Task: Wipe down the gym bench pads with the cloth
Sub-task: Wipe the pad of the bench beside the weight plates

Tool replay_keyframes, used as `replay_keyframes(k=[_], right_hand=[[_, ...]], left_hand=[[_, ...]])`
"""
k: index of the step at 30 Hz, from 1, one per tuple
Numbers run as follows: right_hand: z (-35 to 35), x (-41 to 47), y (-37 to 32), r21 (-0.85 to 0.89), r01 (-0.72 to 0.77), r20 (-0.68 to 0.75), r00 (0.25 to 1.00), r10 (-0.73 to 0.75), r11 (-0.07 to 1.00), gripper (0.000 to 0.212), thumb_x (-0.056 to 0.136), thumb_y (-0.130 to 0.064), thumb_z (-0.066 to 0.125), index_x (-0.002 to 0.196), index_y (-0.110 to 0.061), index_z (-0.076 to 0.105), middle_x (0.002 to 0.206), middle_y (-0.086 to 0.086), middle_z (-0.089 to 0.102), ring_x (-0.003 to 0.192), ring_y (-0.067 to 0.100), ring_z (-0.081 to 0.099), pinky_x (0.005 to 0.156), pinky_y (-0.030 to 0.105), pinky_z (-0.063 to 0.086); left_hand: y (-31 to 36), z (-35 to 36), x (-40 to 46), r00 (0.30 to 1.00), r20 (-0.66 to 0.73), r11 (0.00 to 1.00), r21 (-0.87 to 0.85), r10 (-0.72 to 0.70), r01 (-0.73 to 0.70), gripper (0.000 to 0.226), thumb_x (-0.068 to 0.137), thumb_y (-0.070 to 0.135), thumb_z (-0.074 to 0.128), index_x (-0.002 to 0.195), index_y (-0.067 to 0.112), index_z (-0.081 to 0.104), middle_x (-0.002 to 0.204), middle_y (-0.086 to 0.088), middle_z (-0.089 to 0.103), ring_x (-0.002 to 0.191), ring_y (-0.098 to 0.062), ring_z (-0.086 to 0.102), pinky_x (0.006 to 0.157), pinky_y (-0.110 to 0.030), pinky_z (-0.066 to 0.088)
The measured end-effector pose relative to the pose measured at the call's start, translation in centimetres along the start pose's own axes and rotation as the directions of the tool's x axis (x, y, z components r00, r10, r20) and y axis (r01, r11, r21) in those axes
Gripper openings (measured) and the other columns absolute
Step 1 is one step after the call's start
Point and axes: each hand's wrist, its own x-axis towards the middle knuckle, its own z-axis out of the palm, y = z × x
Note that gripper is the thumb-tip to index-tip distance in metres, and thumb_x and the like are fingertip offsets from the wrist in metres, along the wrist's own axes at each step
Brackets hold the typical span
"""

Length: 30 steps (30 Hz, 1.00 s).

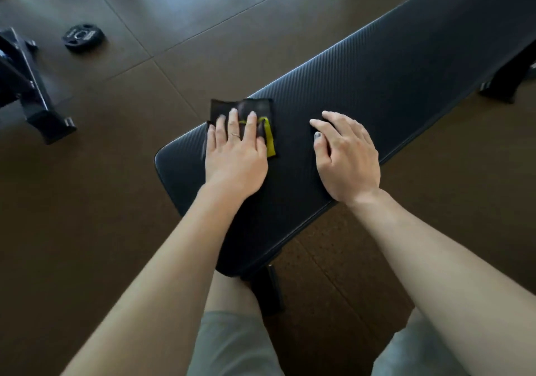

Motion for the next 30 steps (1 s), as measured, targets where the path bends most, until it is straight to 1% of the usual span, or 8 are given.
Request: replay_keyframes(k=[4,8,14,16,19,23,27,30], right_hand=[[0.1,0.0,0.2,0.011,-0.012,-0.009,1.0,0.013,1.0,0.045,0.107,-0.031,0.033,0.137,-0.019,0.065,0.149,0.0,0.056,0.142,0.016,0.045,0.123,0.038,0.028],[0.2,0.1,0.1,0.041,-0.027,-0.009,1.0,0.028,0.999,0.048,0.106,-0.03,0.031,0.136,-0.016,0.066,0.149,0.001,0.057,0.142,0.016,0.046,0.123,0.039,0.03],[0.1,0.2,0.2,0.096,-0.042,-0.037,0.998,0.046,0.995,0.05,0.105,-0.029,0.031,0.137,-0.011,0.065,0.145,0.006,0.061,0.14,0.018,0.05,0.123,0.036,0.029],[-0.2,0.0,0.4,0.121,-0.035,-0.007,0.999,0.036,0.992,0.051,0.106,-0.031,0.029,0.141,-0.01,0.06,0.146,0.007,0.06,0.141,0.02,0.048,0.125,0.038,0.025],[-1.1,-0.4,2.1,0.056,-0.118,-0.121,0.985,0.124,0.991,0.047,0.109,-0.031,0.029,0.14,-0.011,0.057,0.14,0.006,0.062,0.137,0.02,0.051,0.126,0.043,0.022],[-1.4,0.0,5.7,-0.012,-0.145,-0.096,0.985,0.143,0.989,0.044,0.108,-0.032,0.032,0.137,-0.011,0.058,0.139,0.006,0.057,0.131,0.026,0.05,0.119,0.049,0.032],[-0.4,0.3,6.0,-0.012,-0.13,-0.197,0.972,0.125,0.991,0.033,0.105,-0.028,0.039,0.123,-0.014,0.063,0.128,0.006,0.057,0.116,0.028,0.053,0.109,0.046,0.039],[-0.8,0.2,6.4,-0.027,-0.076,-0.169,0.983,0.07,0.997,0.029,0.105,-0.03,0.039,0.117,-0.015,0.062,0.126,0.006,0.056,0.115,0.026,0.051,0.106,0.041,0.039]], left_hand=[[1.9,1.8,-5.4,0.982,0.005,0.982,0.037,0.186,-0.186,0.059,0.109,0.047,0.009,0.165,0.032,-0.001,0.174,-0.002,-0.009,0.159,-0.022,-0.013,0.128,-0.041,-0.013],[2.2,1.2,-0.6,0.961,0.013,0.959,0.063,0.275,-0.275,0.057,0.11,0.045,0.012,0.165,0.033,0.003,0.174,0.0,-0.006,0.16,-0.021,-0.01,0.128,-0.04,-0.011],[5.5,0.6,5.3,0.959,0.079,0.961,0.026,0.273,-0.276,0.058,0.11,0.043,0.014,0.166,0.031,0.004,0.174,-0.002,-0.006,0.16,-0.022,-0.01,0.129,-0.042,-0.009],[5.6,0.6,3.9,0.956,0.085,0.959,0.032,0.279,-0.283,0.058,0.11,0.044,0.013,0.166,0.029,0.002,0.174,-0.003,-0.008,0.16,-0.022,-0.012,0.129,-0.042,-0.01],[5.4,1.4,-1.8,0.928,0.063,0.927,0.049,0.368,-0.371,0.059,0.11,0.045,0.012,0.166,0.027,0.0,0.173,-0.002,-0.01,0.159,-0.021,-0.014,0.128,-0.041,-0.012],[6.1,1.9,-5.6,0.917,0.064,0.913,0.087,0.393,-0.398,0.059,0.11,0.045,0.009,0.165,0.029,-0.002,0.173,-0.001,-0.01,0.158,-0.021,-0.016,0.126,-0.038,-0.016],[7.7,2.2,-0.5,0.922,0.036,0.919,0.074,0.384,-0.386,0.057,0.11,0.044,0.012,0.165,0.032,0.004,0.174,0.003,-0.005,0.159,-0.018,-0.011,0.129,-0.04,-0.01],[9.9,2.3,2.4,0.938,0.054,0.938,0.048,0.342,-0.344,0.057,0.111,0.043,0.013,0.165,0.031,0.003,0.174,0.002,-0.006,0.159,-0.018,-0.012,0.128,-0.04,-0.012]])
